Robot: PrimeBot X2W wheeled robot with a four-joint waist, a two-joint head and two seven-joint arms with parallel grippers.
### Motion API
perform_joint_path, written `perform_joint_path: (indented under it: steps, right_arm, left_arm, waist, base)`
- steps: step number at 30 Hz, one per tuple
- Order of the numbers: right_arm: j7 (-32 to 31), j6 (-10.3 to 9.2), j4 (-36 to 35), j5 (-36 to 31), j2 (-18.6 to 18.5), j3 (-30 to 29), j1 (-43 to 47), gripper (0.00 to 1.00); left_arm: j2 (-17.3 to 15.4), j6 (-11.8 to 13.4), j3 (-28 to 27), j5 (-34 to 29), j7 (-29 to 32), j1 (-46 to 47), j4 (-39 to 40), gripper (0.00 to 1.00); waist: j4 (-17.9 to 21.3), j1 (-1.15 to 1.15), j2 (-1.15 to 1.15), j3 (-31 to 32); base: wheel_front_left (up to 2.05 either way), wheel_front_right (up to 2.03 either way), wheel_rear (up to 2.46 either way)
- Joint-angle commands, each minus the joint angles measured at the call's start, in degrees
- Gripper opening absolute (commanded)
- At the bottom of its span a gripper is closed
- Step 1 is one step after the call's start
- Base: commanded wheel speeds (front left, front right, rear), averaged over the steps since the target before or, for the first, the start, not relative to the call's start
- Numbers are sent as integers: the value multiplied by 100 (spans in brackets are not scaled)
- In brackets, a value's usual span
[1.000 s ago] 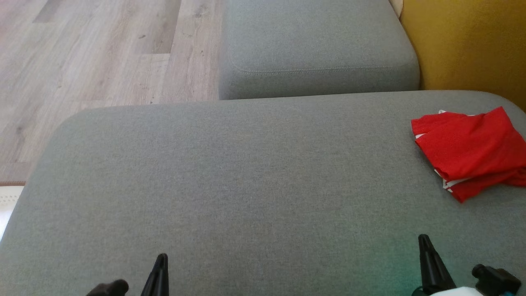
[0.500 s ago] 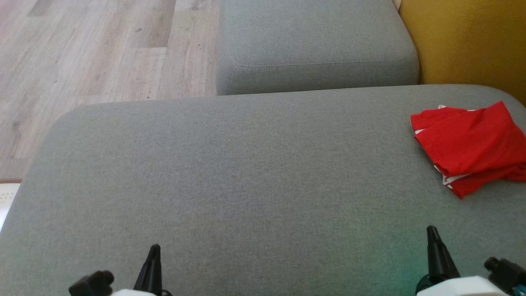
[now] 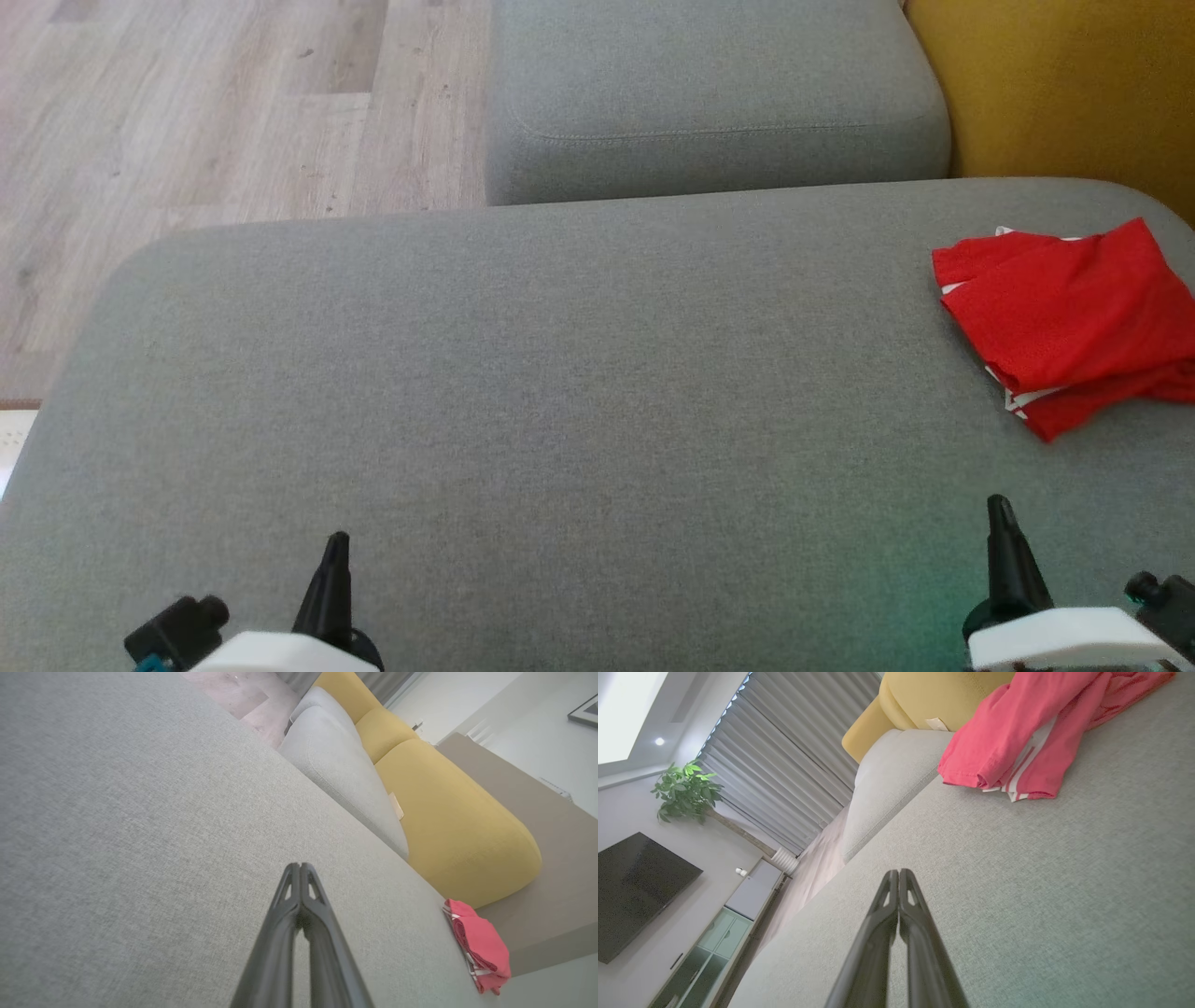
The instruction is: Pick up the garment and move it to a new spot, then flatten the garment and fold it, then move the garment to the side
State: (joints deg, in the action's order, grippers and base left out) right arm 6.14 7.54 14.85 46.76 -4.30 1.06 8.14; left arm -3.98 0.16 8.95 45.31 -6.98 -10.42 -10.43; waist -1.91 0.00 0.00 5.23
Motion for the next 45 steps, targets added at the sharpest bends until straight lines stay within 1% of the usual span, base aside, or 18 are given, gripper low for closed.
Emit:
perform_joint_path:
  steps: [1, 2, 45]
  right_arm:
    - [-51, -2, -164, 226, -10, -7, -369, 0]
    - [-51, -2, -164, 226, -10, -7, -369, 0]
    - [-763, -4, -116, 3008, 37, -415, -1035, 0]
  left_arm:
    - [-80, -57, -169, 227, 41, 376, 150, 0]
    - [-80, -57, -169, 227, 41, 376, 150, 0]
    - [-82, -504, -870, 3187, 731, 1174, -164, 0]
  waist:
    - [6, 0, 0, -16]
    - [6, 0, 0, -16]
    - [123, 0, 0, -348]
  base:
    - [0, 0, 0]
    - [0, 0, 0]
    - [0, 0, 0]
